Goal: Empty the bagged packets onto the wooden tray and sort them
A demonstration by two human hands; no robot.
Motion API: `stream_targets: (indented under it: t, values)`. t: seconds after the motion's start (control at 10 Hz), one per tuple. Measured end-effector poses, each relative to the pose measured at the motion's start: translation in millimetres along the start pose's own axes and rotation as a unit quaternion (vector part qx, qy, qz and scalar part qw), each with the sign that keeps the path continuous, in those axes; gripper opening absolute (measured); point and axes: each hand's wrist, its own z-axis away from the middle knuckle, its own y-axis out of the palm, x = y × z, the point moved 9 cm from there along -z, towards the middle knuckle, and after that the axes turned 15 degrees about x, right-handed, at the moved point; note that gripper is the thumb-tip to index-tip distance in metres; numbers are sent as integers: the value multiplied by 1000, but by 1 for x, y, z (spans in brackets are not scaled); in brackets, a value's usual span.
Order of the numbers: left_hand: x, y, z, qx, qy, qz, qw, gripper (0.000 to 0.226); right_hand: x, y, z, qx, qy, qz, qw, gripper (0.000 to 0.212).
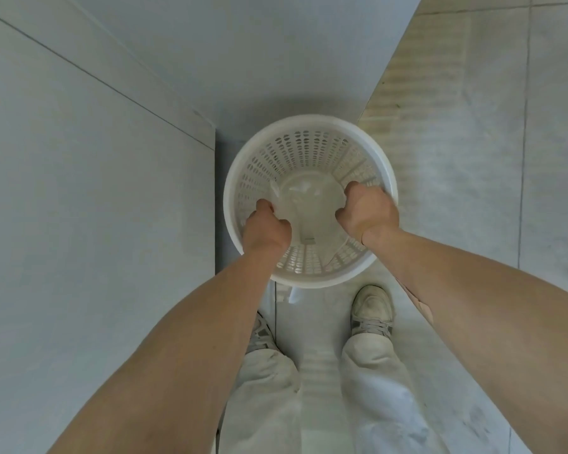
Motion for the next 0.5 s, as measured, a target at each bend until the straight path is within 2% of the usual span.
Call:
stream_targets:
  t: [0.2,0.3,0.5]
  values:
    - [-11,-4,0,22,-24,-8,999,46,5,-10,4,5,2,15,1000,26]
    - [-26,-22,29,38,-40,-14,998,52,18,-31,33,41,4,33,999,22]
    - [-71,-65,112,98,-9,-89,991,45,62,-83,121,114,-52,148,981,30]
